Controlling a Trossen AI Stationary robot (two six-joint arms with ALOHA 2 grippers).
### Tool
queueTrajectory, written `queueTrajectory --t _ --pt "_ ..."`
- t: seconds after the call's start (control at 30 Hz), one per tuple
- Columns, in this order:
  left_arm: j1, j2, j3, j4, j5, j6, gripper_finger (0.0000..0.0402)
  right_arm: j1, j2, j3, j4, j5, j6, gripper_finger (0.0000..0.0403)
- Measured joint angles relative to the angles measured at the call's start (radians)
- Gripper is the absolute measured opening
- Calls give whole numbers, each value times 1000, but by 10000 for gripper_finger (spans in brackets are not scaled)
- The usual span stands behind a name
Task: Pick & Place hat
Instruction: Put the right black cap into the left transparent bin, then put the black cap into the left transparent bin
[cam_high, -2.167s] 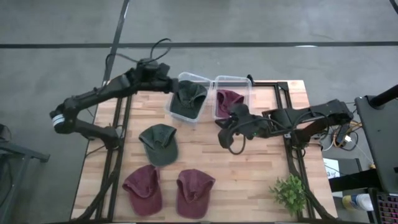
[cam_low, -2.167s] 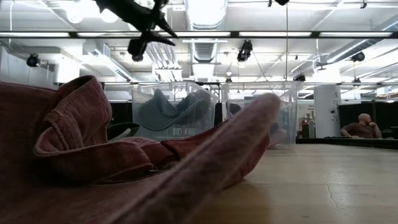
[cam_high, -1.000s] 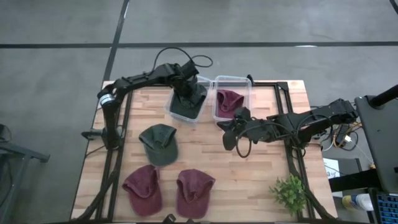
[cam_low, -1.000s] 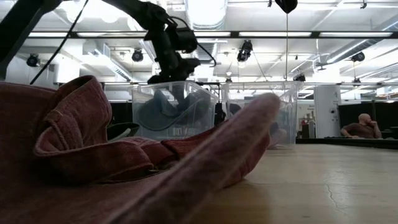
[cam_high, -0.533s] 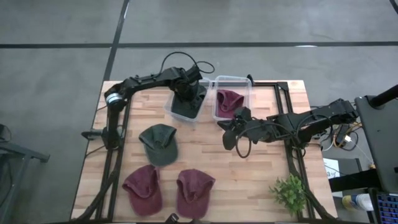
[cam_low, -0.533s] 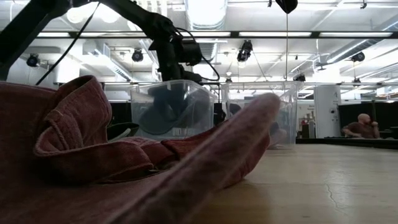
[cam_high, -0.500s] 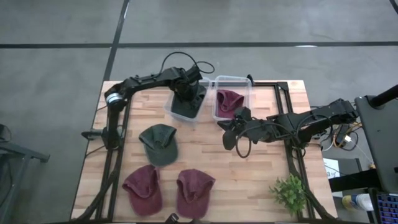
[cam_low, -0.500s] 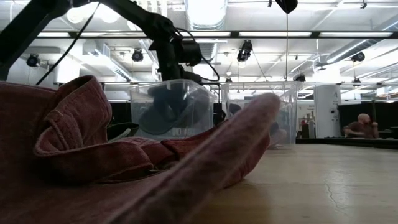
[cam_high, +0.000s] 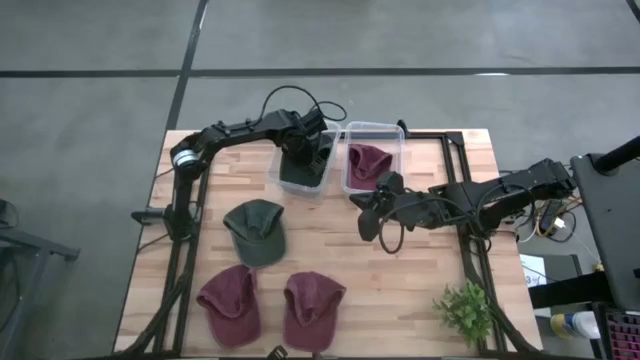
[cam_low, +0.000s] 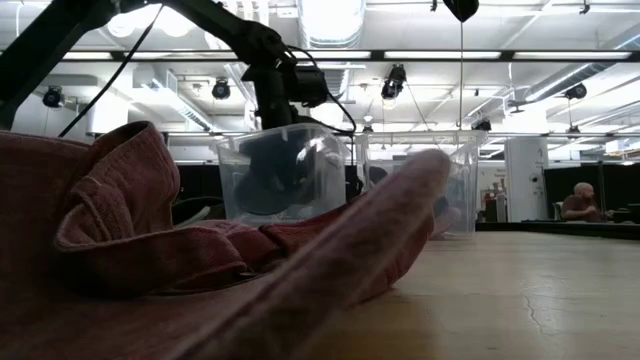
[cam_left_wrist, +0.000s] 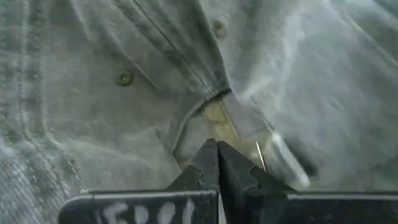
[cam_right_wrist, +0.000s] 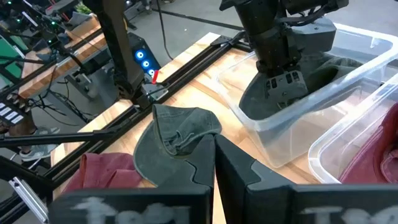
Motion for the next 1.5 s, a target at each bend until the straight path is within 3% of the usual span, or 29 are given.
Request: queueTrajectory --t 0.37,0.7,0.87,1.0,1.27,1.5 --pt "-28 0 90 -83 3 18 0 0 0 0 0 0 -3 8" --pt "-29 -3 283 -270 7 19 0 0 0 0 0 0 -10 8" --pt "-29 -38 305 -266 171 -33 0 -7 0 0 1 0 -27 8" --pt "-41 -124 253 -194 195 -73 0 -19 -1 0 0 0 -35 8" --pt "-83 -450 23 54 188 -132 0 -33 -3 0 10 -1 -30 8" --pt "-131 -720 -195 80 191 -214 0 -42 -2 0 13 -1 -25 8"
